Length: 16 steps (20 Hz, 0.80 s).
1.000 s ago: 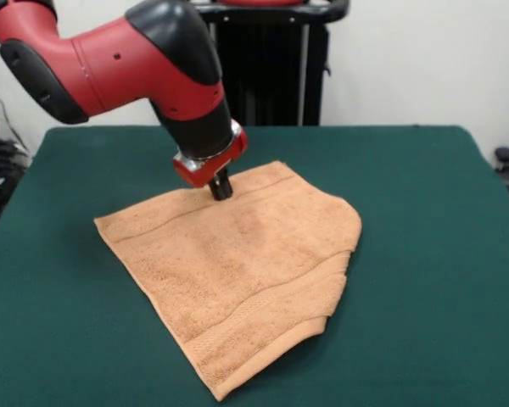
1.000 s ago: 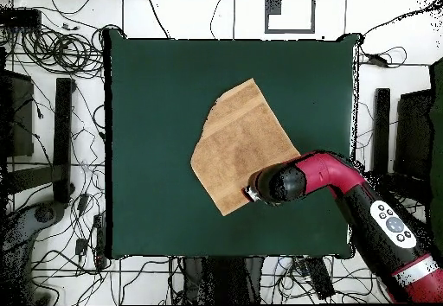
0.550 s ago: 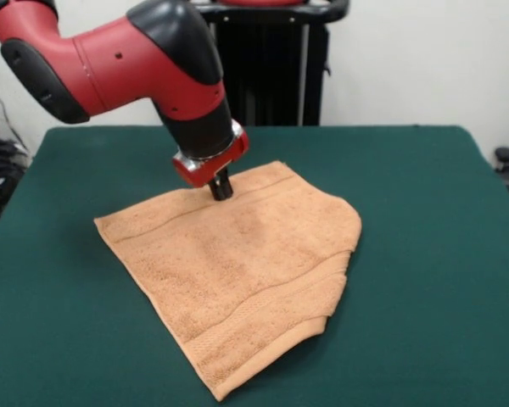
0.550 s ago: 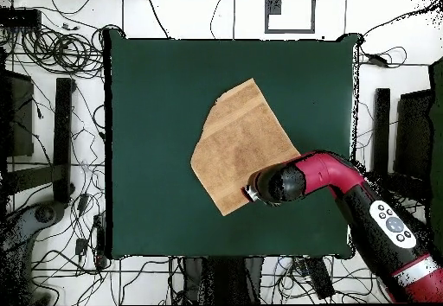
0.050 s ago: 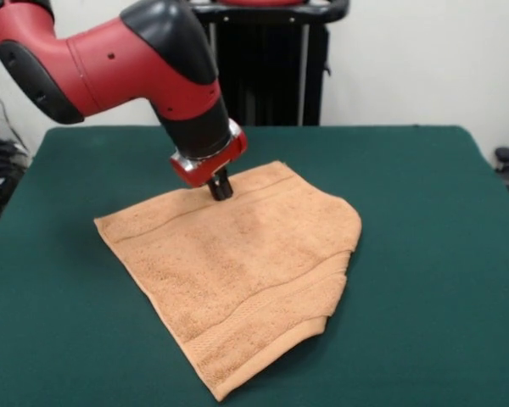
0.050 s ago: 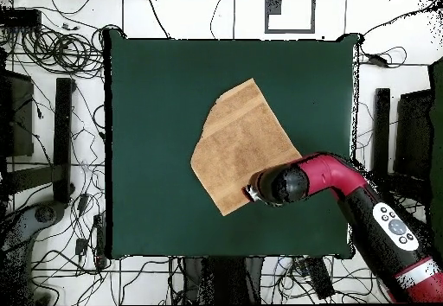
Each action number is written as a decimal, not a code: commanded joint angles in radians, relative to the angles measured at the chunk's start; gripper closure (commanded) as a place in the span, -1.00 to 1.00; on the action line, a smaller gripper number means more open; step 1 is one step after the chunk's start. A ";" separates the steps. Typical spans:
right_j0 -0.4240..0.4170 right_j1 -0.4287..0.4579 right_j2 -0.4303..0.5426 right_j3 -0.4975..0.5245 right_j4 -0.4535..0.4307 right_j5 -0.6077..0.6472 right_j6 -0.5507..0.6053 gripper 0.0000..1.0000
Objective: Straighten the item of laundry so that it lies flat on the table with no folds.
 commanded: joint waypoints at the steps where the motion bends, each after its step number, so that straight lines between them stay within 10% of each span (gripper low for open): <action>1: -0.027 0.073 -0.097 -0.467 -0.436 -0.491 -0.047 1.00; 11: -0.084 0.140 -0.039 -0.488 -0.252 -0.363 -0.286 1.00; 16: -0.063 0.115 -0.058 -0.469 -0.276 -0.353 -0.226 1.00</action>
